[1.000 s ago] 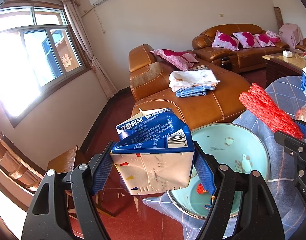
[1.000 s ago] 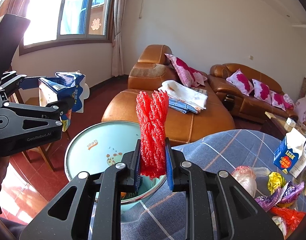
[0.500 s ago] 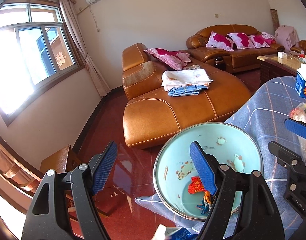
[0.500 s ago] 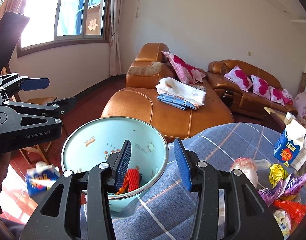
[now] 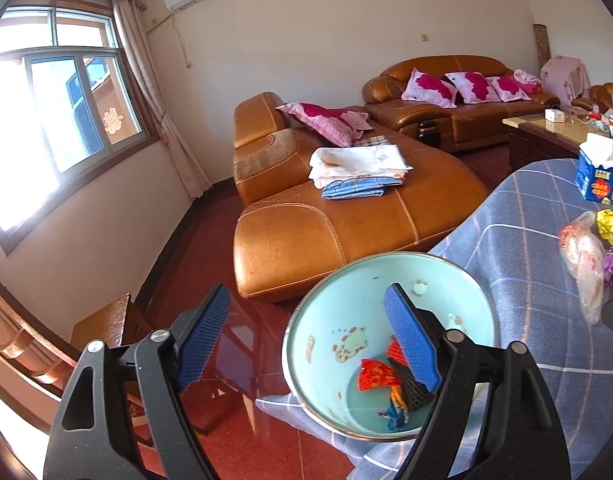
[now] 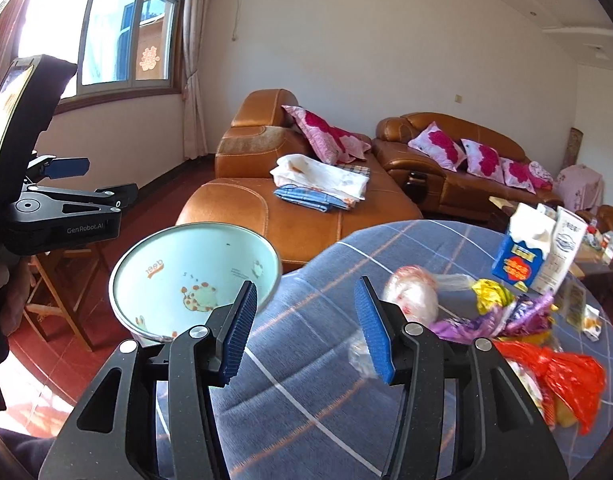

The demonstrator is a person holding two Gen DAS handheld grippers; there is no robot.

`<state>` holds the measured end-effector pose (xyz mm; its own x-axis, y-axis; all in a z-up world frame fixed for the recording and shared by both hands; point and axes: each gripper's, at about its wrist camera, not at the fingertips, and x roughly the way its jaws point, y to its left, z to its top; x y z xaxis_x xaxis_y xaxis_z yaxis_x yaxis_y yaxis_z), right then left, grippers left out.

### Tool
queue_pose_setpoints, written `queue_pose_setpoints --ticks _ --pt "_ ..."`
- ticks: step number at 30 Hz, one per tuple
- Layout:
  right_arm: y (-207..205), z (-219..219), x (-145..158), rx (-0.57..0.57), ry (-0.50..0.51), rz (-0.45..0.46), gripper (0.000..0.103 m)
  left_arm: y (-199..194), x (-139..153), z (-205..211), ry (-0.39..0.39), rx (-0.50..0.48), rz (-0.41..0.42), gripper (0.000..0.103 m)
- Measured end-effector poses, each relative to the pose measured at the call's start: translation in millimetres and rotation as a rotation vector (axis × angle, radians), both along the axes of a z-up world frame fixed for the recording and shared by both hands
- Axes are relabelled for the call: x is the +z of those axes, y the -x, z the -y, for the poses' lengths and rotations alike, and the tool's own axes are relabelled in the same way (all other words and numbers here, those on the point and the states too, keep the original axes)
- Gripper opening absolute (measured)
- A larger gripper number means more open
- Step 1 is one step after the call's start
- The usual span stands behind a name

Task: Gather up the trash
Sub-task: 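Grasp the white plastic bag with the left gripper while the right gripper grasps the red plastic bag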

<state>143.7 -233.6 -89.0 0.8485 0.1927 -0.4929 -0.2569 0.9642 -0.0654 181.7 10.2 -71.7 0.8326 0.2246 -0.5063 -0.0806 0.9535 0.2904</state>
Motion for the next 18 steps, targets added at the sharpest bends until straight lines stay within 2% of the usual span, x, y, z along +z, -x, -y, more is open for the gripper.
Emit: queue_pose_setpoints --ticks 1,7,11,18 --pt "6 12 1 -0.030 -0.003 0.000 0.051 1 0 9 -0.002 -0.016 0.006 0.092" --pt "42 90 0 -0.257 0.024 -0.005 0.052 5 -8 70 0.010 -0.148 -0.021 0.093" --pt "55 123 -10 -0.323 0.002 -0.042 0.053 11 -15 112 0.011 -0.233 -0.043 0.095" --pt "62 152 -7 -0.397 -0.015 -0.005 0.055 17 -26 162 -0.027 -0.341 -0.066 0.095"
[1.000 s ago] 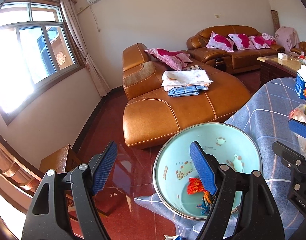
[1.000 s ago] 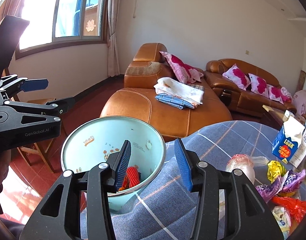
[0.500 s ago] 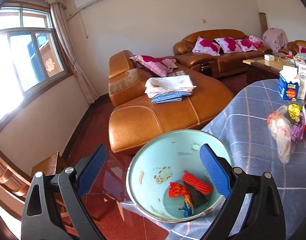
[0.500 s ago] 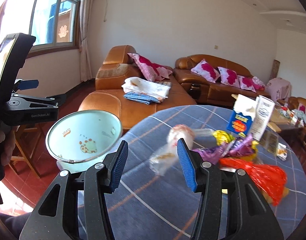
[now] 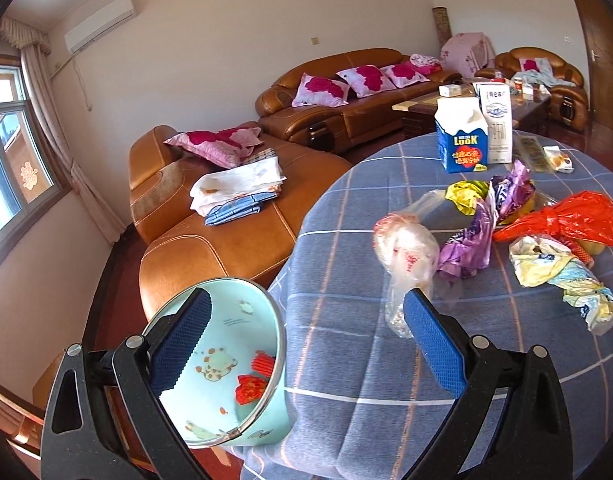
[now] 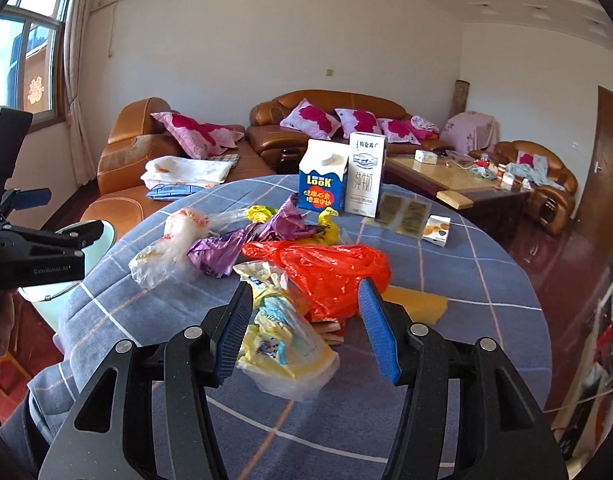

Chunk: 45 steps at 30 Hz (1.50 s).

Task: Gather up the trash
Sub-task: 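Grasp the white plastic bag with the left gripper while the right gripper grasps the red plastic bag, then carry the white bag over the bin with the left gripper while the right gripper carries the red bag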

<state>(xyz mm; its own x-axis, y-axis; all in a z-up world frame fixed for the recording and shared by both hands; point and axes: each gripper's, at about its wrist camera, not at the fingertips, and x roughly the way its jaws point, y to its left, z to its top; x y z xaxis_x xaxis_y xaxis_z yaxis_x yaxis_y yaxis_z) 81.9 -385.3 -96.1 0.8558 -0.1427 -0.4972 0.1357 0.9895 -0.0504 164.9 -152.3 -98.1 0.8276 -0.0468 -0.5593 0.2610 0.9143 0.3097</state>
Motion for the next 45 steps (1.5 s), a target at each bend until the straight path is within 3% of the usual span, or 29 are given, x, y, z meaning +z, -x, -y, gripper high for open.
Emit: queue_pose_setpoints --ticks 4,11,12,13,15,16,17,18,19,30,45 --pt "-15 11 2 -0.010 0.022 0.002 0.059 -9 -11 21 -0.012 -0.032 -0.034 0.095" --pt "-40 22 -14 0.019 -0.004 -0.087 0.059 -28 -41 46 -0.061 -0.087 -0.113 0.093" --pt "-41 23 -14 0.027 -0.011 -0.089 0.057 -31 -44 48 -0.057 -0.096 -0.133 0.086" --pt "-43 22 -14 0.034 -0.010 -0.100 0.053 -33 -48 49 -0.055 -0.106 -0.153 0.066" --pt "-49 21 -19 0.053 -0.009 -0.150 0.034 -37 -52 50 -0.040 -0.129 -0.198 0.047" --pt "-50 21 -22 0.059 -0.019 -0.165 0.025 -39 -54 51 -0.031 -0.143 -0.220 0.022" --pt "-51 21 -23 0.061 -0.024 -0.177 0.012 -40 -55 52 -0.035 -0.146 -0.225 0.014" --pt "-52 21 -24 0.064 -0.024 -0.183 0.004 -39 -55 51 -0.036 -0.142 -0.216 0.013" --pt "-51 20 -23 0.068 -0.026 -0.178 0.003 -38 -53 50 -0.033 -0.143 -0.209 0.009" --pt "-34 11 16 0.071 -0.052 -0.047 0.001 -15 4 12 0.008 -0.085 -0.046 0.006" --pt "-18 -19 67 0.124 -0.063 0.125 0.001 6 40 -35 0.029 -0.001 0.032 0.006"
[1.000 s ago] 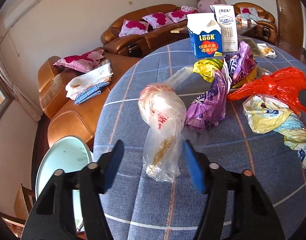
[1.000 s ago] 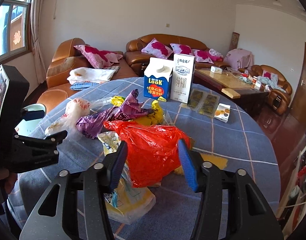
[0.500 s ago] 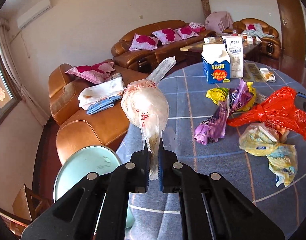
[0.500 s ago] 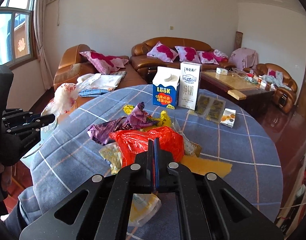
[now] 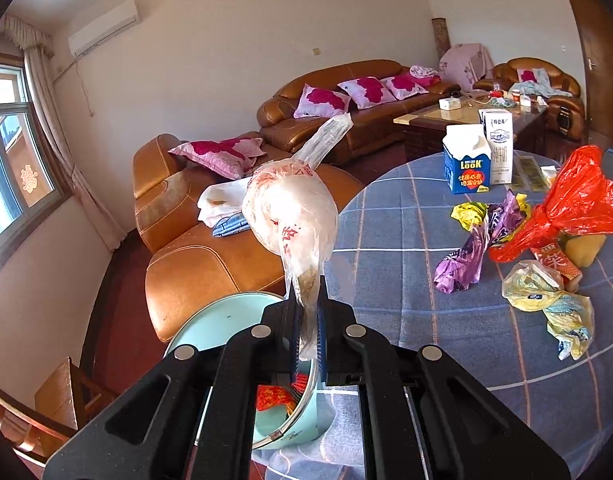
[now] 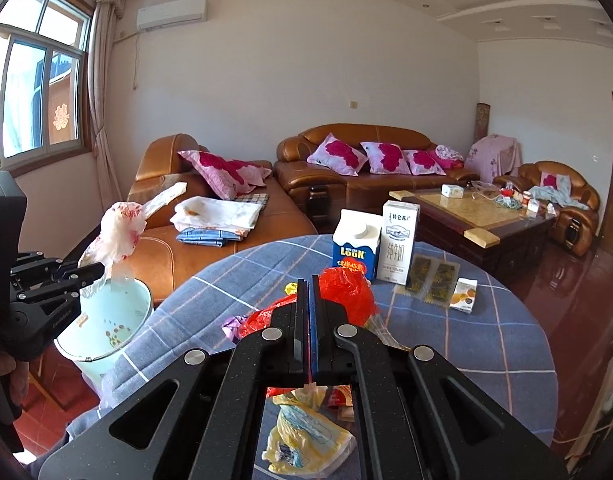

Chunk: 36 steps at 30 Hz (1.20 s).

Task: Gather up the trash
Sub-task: 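Carry the white bag over the bin with the left gripper while the right gripper carries the red bag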

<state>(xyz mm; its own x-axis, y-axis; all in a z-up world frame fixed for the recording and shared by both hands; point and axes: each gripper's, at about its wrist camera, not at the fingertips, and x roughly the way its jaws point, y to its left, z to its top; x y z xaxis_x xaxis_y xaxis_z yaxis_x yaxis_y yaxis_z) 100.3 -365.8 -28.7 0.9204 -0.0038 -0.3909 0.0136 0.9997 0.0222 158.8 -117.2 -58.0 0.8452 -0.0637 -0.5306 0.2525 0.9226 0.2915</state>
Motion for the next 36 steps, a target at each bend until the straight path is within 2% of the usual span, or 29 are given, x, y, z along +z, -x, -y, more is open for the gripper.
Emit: queue_pose_setpoints --ticks 9,14,36 --pt "-23 -25 8 0.067 -0.021 0.043 0.001 -2 5 -26 -0.009 0.066 0.023 0.006" --pt "-36 -43 10 0.102 -0.038 0.060 0.001 -6 2 -40 -0.039 0.112 0.028 0.006" --pt "-77 -101 -7 0.239 -0.091 0.038 0.001 -27 -8 -85 -0.064 0.244 0.000 0.006"
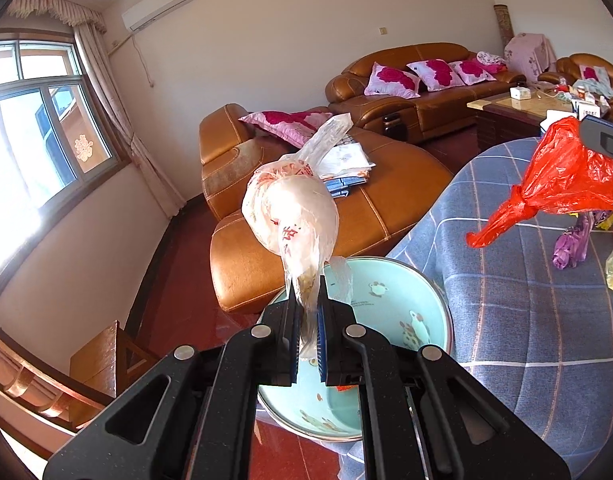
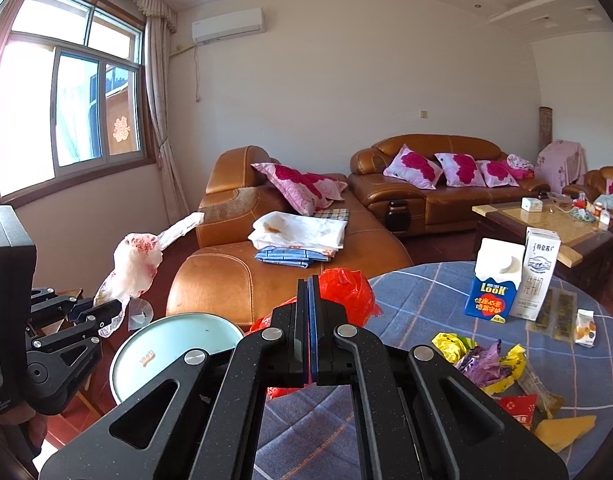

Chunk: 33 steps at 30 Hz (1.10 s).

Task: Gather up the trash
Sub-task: 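Carry the white bag over the bin with the left gripper while the right gripper carries the red bag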

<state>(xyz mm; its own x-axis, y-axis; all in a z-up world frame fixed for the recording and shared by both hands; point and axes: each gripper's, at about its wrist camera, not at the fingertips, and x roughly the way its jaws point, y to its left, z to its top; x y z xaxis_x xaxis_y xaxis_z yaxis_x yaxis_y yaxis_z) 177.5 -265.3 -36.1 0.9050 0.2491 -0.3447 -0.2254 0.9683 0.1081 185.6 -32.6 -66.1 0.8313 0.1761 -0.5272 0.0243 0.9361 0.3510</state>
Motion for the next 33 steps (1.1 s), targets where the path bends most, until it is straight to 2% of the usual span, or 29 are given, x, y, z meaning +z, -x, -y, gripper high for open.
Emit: queue_pose_setpoints --ticks 21,33 --pt "-16 -33 -8 0.079 -0.001 -0.005 0.001 -7 -8 -29 -0.003 0.074 -0.012 0.006" --pt "-31 -43 -12 0.132 0.007 -0.003 0.001 -12 -12 -31 -0.032 0.112 -0.024 0.006"
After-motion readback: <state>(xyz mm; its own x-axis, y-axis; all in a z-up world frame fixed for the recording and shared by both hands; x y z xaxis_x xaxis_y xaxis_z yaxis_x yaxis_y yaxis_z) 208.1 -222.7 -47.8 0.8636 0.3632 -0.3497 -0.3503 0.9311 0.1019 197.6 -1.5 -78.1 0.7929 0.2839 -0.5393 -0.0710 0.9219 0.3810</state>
